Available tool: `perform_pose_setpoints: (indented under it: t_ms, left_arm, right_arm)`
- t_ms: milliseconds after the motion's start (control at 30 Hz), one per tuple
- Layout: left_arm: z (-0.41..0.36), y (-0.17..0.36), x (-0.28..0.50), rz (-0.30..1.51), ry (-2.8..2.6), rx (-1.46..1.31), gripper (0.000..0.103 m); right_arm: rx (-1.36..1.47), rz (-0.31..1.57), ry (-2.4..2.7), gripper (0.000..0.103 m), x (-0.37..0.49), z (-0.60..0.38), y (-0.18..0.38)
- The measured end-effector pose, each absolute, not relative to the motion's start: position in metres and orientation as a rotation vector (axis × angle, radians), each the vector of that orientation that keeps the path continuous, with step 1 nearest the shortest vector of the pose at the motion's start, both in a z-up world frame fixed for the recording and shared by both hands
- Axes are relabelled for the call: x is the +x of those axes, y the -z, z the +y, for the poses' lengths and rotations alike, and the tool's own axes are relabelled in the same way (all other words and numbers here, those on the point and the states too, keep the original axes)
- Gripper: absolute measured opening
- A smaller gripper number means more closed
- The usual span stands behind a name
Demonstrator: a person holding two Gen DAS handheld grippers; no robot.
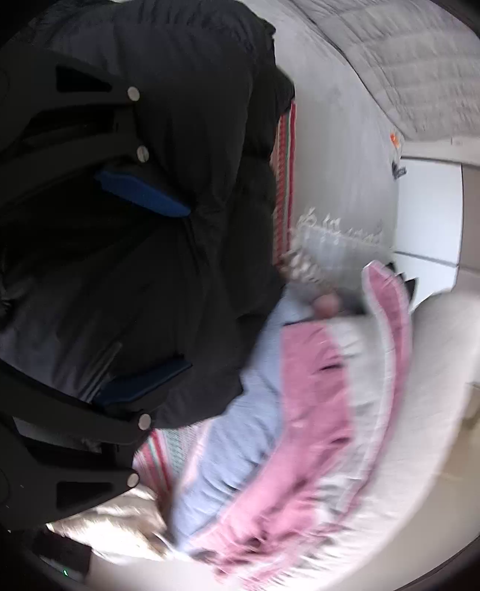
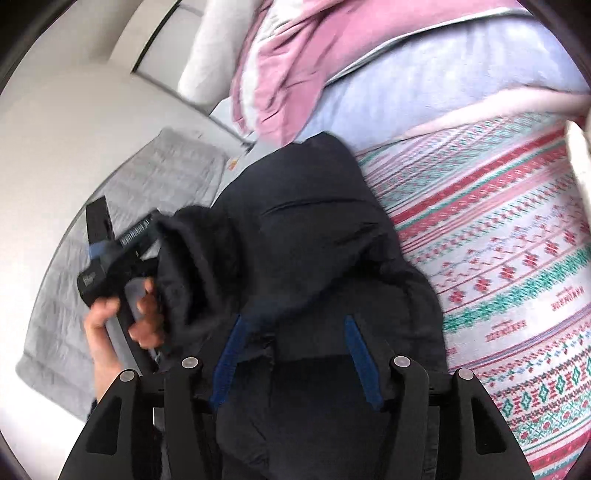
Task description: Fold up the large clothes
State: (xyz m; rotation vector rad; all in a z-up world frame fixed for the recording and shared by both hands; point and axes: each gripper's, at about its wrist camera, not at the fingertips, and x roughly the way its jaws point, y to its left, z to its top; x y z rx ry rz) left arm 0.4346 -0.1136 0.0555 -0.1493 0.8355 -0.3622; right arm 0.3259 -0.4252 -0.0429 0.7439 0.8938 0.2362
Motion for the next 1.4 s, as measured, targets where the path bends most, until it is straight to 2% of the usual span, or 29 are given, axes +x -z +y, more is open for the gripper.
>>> perform_pose_setpoints:
  t_ms: [133,267,500,667,733,767,800,833,867,1133,1200,1233,1267,1300,1333,1400]
  left_arm:
    - [-0.051,-0.077,0.4,0.749,0.323,-0.212,0.079]
    - [0.0,-0.065,0.368,0.699,0.206,-0.161,0.08]
    - [0.004,-0.039,0.347,0.672,0.209,-0.009,0.08]
    - [0.029,-0.019,0.367,0.712,0.218,-0.085,0.08]
    - [0.038,-0.01,0.379,0.743,0.233,-0.147,0.08]
    - [0.041,-0.006,0.384,0.755,0.24,-0.168,0.08]
    - [0.043,-0.005,0.386,0.758,0.239,-0.175,0.08]
    - [0.046,-0.004,0.39,0.76,0.229,-0.18,0.08]
    - [0.048,-0.004,0.392,0.762,0.221,-0.185,0.08]
    - [0.075,-0.005,0.411,0.758,0.166,-0.28,0.08]
    - [0.076,-0.002,0.412,0.769,0.166,-0.286,0.08]
    - [0.077,-0.001,0.413,0.773,0.169,-0.29,0.08]
    - [0.077,0.0,0.413,0.775,0.174,-0.291,0.08]
    - [0.076,0.0,0.413,0.774,0.178,-0.286,0.08]
    - [0.074,0.0,0.413,0.773,0.18,-0.28,0.08]
    - [0.071,0.002,0.413,0.779,0.181,-0.268,0.08]
  right_arm:
    - [0.693,0.857,-0.291,0.058,0.331,-0.408,0.033]
    - [0.608,0.845,-0.33,0.058,0.325,-0.388,0.033]
    - [0.359,0.88,-0.289,0.057,0.345,-0.333,0.033]
    - [0.572,0.943,-0.309,0.058,0.365,-0.354,0.066]
    - [0.564,0.93,-0.332,0.057,0.372,-0.349,0.067]
    - [0.548,0.934,-0.335,0.051,0.375,-0.344,0.067]
    - [0.538,0.945,-0.353,0.041,0.378,-0.338,0.067]
    - [0.536,0.958,-0.386,0.007,0.38,-0.331,0.065]
    - [0.549,0.968,-0.417,0.003,0.383,-0.328,0.06]
    - [0.391,0.909,-0.368,0.003,0.44,-0.303,-0.015]
    - [0.388,0.919,-0.388,0.012,0.428,-0.306,-0.016]
    - [0.382,0.919,-0.391,0.035,0.416,-0.308,-0.012]
    - [0.359,0.917,-0.385,0.071,0.403,-0.312,-0.005]
    - [0.322,0.912,-0.369,0.084,0.39,-0.315,0.004]
    - [0.291,0.91,-0.351,0.09,0.381,-0.318,0.013]
    - [0.283,0.953,-0.314,0.09,0.375,-0.324,0.034]
